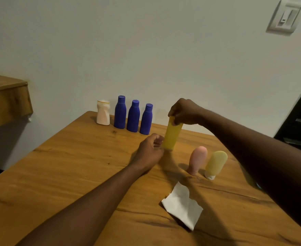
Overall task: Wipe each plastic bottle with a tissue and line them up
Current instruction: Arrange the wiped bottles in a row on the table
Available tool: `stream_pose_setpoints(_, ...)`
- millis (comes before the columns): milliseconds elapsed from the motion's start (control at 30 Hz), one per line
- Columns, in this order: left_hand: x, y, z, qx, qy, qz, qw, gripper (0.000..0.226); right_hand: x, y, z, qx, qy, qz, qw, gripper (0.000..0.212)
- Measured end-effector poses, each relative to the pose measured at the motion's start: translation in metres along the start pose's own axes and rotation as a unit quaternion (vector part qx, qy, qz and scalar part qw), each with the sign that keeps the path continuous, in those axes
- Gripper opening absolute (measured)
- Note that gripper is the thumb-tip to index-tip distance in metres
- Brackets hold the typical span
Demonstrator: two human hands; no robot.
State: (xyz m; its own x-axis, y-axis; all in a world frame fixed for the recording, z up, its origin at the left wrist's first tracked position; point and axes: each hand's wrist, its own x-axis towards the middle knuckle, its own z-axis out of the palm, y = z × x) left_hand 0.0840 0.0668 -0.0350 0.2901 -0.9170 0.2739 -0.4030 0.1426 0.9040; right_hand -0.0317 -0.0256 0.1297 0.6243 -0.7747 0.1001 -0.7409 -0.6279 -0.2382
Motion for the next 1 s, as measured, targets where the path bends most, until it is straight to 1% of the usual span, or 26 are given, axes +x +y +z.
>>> stream_pose_setpoints(267,0.046,-0.024,-0.001,0.038,0.007,-0.026,0.999,0.043,0.052,0.005,0.017,-0.012,0.046,-0.021,0.999,0.038)
stream_pose_setpoints(400,0.060,-0.031,-0.004,0.046,-0.004,-0.037,0.998,0.052,0.073,0.006,0.024,-0.013,0.057,-0.024,0.998,0.040)
stream_pose_setpoints(533,0.071,-0.029,-0.003,0.063,-0.019,-0.042,0.997,0.055,0.082,0.003,0.032,-0.014,0.058,-0.027,0.998,0.040)
stream_pose_setpoints(700,0.079,-0.032,0.000,0.084,-0.018,-0.048,0.995,0.063,0.091,0.003,0.039,-0.013,0.066,-0.028,0.997,0.038)
stream_pose_setpoints(1000,0.079,-0.031,0.002,0.101,-0.014,-0.046,0.994,0.067,0.090,0.008,0.040,-0.001,0.069,-0.018,0.997,0.041)
